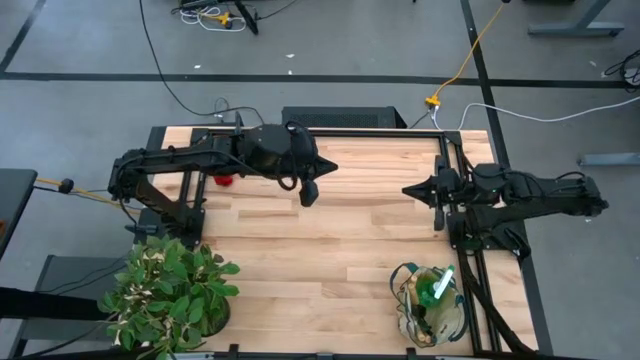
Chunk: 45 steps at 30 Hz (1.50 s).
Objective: Pick & Place Garden tools in Gardening bag
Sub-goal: Put the red gloves into the white gardening bag
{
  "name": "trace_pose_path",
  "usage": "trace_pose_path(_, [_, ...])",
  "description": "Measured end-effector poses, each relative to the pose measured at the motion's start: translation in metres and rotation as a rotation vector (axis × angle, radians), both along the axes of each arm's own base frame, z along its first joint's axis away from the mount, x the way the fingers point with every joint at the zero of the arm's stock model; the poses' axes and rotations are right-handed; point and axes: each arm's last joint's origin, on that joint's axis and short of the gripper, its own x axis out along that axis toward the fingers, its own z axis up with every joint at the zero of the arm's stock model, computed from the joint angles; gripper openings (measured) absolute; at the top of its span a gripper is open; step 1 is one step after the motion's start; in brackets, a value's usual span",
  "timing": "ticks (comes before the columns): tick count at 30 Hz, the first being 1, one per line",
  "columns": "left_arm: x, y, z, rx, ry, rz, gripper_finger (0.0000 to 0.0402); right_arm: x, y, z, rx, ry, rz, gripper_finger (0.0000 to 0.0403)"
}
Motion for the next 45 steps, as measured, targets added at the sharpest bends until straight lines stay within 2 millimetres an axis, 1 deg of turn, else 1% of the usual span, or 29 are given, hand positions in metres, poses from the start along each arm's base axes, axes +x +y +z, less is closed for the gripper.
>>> trace_pose_path(6, [-0.003, 0.013, -0.004, -0.015, 0.043, 0.043, 0.0011, 0.003, -0.001, -0.002, -0.006, 0.016, 0.002, 0.0001])
trace_pose_path(8, [-0.003, 0.016, -0.009, -0.022, 0.059, 0.058, 0.0015, 0.004, -0.002, -0.002, -0.006, 0.020, -0.001, 0.0000])
trace_pose_path(12, [-0.001, 0.023, -0.033, -0.036, 0.133, 0.105, 0.0011, 0.005, -0.002, -0.002, -0.006, 0.021, -0.005, 0.0000])
trace_pose_path(18, [0.001, 0.033, -0.069, -0.053, 0.209, 0.119, 0.0006, 0.005, -0.002, -0.002, -0.006, 0.022, -0.006, 0.0000])
trace_pose_path(22, [-0.005, 0.043, -0.087, -0.081, 0.184, 0.102, 0.0015, 0.005, -0.002, -0.002, 0.014, 0.021, -0.011, 0.0000])
trace_pose_path(25, [-0.016, 0.050, -0.100, -0.093, 0.163, 0.100, 0.0016, 0.005, -0.002, -0.002, 0.009, 0.023, -0.010, 0.0000])
trace_pose_path(26, [-0.019, 0.053, -0.101, -0.094, 0.140, 0.100, 0.0014, 0.005, -0.002, -0.002, -0.002, 0.024, -0.007, 0.0000])
trace_pose_path(30, [-0.040, 0.060, -0.111, -0.109, 0.149, 0.101, 0.0006, 0.005, -0.003, -0.002, -0.022, 0.026, -0.012, 0.0000])
trace_pose_path(35, [-0.071, 0.065, -0.119, -0.099, 0.156, 0.131, 0.0010, 0.005, -0.004, -0.001, -0.016, 0.010, -0.063, 0.0000])
trace_pose_path(41, [-0.109, 0.071, -0.131, -0.103, 0.137, 0.197, 0.0014, 0.005, -0.007, 0.000, 0.022, -0.010, -0.194, 0.0000])
trace_pose_path(45, [-0.134, 0.073, -0.141, -0.117, 0.131, 0.242, 0.0015, 0.006, -0.008, 0.000, 0.020, -0.016, -0.230, 0.0000])
